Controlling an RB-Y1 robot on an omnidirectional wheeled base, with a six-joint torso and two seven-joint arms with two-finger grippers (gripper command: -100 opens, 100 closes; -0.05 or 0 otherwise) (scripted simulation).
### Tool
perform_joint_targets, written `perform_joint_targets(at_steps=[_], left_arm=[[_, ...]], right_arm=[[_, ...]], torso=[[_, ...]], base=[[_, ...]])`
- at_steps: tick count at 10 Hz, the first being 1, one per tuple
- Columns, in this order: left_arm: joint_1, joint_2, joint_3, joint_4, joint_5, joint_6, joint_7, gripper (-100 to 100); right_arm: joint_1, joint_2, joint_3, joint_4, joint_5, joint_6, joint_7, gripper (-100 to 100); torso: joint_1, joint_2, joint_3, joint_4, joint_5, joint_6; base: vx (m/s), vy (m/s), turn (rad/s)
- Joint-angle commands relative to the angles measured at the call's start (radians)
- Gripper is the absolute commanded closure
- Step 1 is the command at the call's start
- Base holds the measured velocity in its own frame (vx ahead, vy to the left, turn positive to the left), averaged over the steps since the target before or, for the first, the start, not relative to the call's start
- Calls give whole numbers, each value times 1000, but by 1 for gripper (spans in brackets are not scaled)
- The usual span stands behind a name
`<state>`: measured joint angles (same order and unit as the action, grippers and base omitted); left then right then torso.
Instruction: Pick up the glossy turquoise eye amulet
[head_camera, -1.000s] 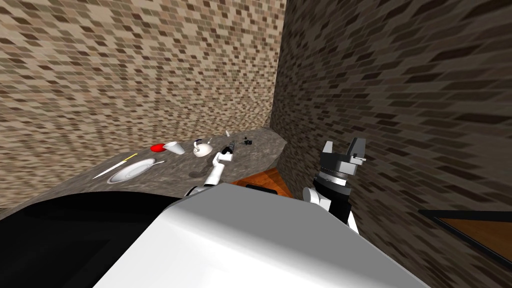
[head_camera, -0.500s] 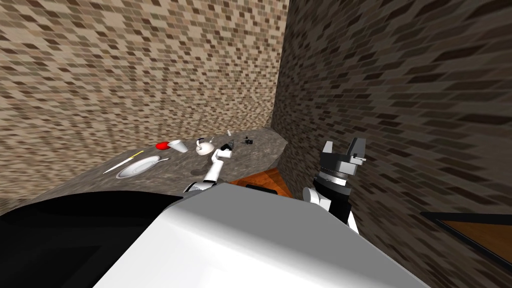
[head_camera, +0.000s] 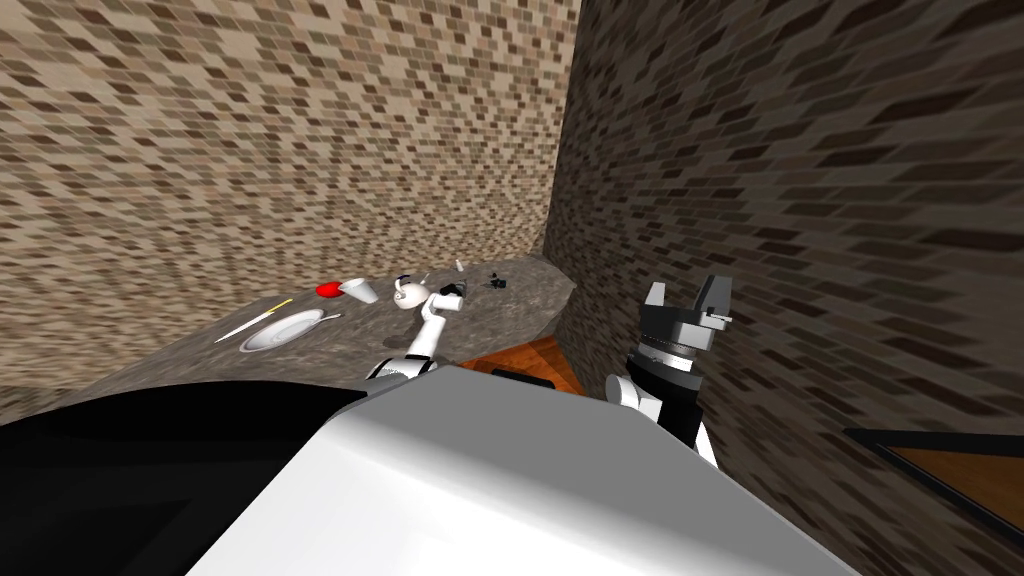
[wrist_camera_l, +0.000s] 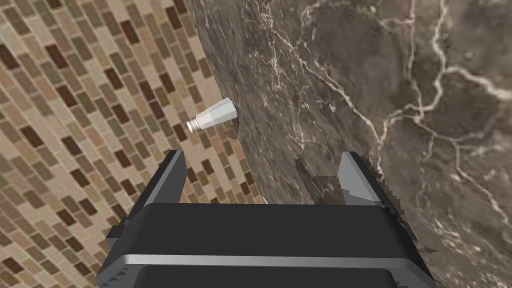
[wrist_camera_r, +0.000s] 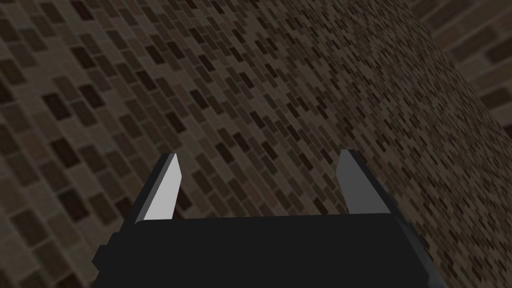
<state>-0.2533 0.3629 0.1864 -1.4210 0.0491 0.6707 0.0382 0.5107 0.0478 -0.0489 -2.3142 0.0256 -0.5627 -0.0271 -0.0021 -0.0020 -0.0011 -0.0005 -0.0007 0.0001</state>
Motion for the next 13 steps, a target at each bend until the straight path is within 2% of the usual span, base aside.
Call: perform_joint_targets(at_steps=[1, 4, 5, 6, 9, 11, 12, 13], left_arm=[[-9, 8, 0, 3, 10, 44, 8, -100], [-50, 39, 2, 14, 49, 134, 38, -100], [-50, 39, 2, 14, 49, 163, 38, -100], [-50, 39, 2, 14, 49, 170, 38, -100], [-91, 67, 5, 26, 90, 264, 67, -100], [-91, 67, 5, 26, 90, 299, 67, -100], [-111, 80, 7, 31, 110, 340, 82, -100], [-111, 80, 7, 31, 110, 364, 82, -100]], right_arm=[[0, 0, 0, 0, 0, 0, 0, 0], [0, 0, 0, 0, 0, 0, 0, 0], [0, 0, 0, 0, 0, 0, 0, 0], [0, 0, 0, 0, 0, 0, 0, 0], [0, 0, 0, 0, 0, 0, 0, 0], [0, 0, 0, 0, 0, 0, 0, 0], [0, 0, 0, 0, 0, 0, 0, 0], [0, 0, 0, 0, 0, 0, 0, 0]], torso=[[0, 0, 0, 0, 0, 0], [0, -1, 0, 0, 0, 0], [-1, -1, -1, 0, 0, 0], [-1, -1, -1, 0, 0, 0], [0, -1, -1, 0, 0, 0], [-1, -2, -1, -1, 0, 0], [0, -1, -1, 0, 0, 0], [0, -2, -1, 0, 0, 0]], base=[[7, -17, 23], [16, -21, 25], [22, -23, 14], [10, -10, 0], [28, -23, 13], [27, -14, 3], [31, -20, 2], [34, -23, 4]])
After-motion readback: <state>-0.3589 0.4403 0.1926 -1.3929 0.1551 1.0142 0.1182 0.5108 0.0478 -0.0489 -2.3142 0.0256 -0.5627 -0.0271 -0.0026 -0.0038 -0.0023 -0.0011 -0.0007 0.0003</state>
